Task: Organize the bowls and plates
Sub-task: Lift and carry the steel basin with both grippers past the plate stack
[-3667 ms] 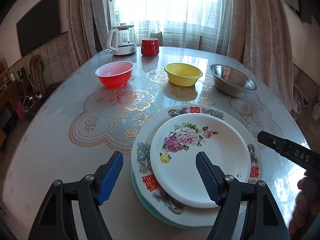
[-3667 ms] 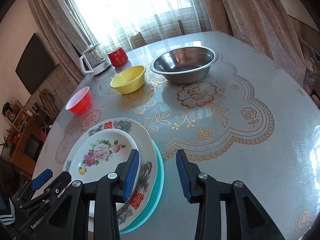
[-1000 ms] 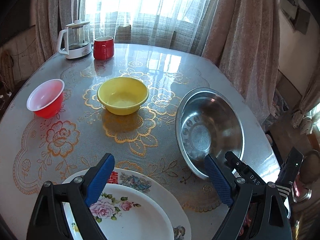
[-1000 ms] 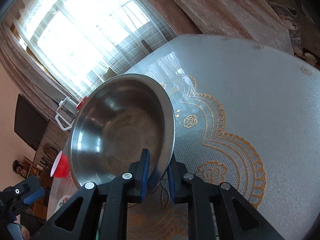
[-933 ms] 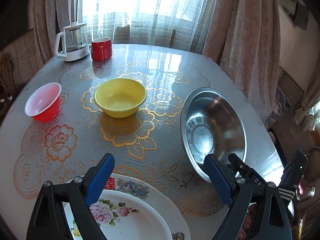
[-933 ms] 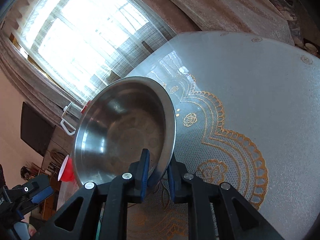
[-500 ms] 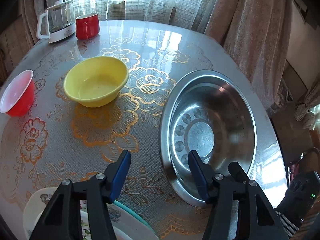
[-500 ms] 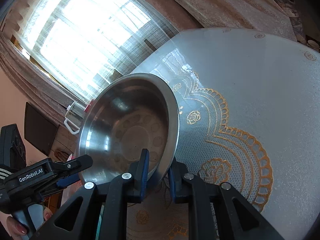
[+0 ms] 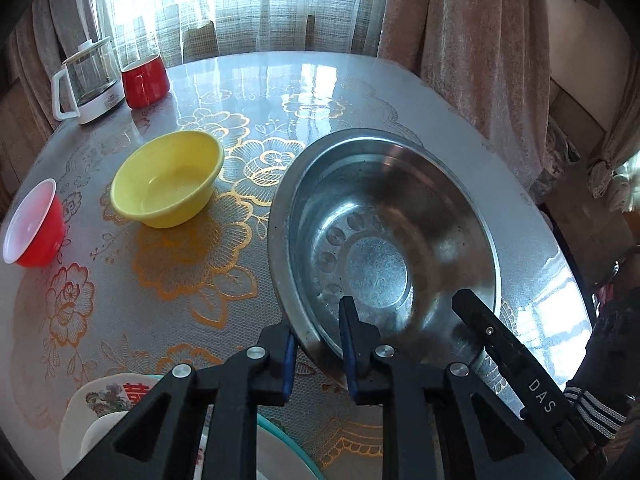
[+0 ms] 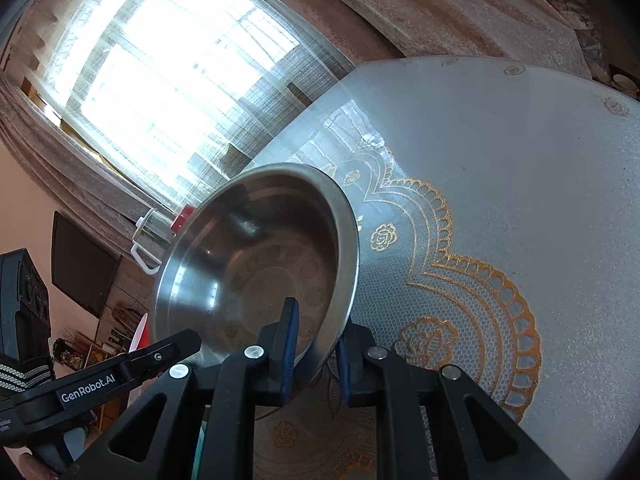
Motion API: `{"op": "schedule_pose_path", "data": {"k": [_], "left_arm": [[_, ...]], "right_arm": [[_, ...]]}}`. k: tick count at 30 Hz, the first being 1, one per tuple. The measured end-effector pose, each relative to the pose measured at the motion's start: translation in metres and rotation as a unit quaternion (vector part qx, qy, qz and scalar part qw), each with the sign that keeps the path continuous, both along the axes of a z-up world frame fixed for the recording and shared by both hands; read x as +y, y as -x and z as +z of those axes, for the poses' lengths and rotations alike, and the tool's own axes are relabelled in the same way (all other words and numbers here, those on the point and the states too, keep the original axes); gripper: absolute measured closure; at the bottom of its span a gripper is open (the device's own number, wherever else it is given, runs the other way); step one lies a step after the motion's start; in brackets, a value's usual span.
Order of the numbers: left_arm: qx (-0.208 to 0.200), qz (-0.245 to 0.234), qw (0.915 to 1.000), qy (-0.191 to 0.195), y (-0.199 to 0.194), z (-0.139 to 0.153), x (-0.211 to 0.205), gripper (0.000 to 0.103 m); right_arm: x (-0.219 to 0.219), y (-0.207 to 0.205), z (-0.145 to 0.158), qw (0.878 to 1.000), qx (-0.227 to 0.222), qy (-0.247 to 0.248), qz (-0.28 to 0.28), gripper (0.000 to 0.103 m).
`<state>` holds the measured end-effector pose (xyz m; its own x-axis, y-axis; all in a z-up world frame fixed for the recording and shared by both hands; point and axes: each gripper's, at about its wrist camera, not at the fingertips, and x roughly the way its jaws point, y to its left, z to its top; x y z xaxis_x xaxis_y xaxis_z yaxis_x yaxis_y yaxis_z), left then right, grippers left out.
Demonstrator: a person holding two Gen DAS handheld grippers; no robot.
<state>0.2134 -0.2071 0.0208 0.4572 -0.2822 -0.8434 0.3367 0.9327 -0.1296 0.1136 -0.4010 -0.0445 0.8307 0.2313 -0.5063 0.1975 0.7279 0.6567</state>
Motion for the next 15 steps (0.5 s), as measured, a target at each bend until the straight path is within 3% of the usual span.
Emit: {"op": "schedule_pose_path", "data": {"k": [15], "left_arm": [[-0.009,-0.006,0.9998,0.013,0.04,0.005,0.025,0.082]], "right_arm": [[0.012,0.047,0.005,0.999,-0.045,-0.009,0.015,0.086]]}}
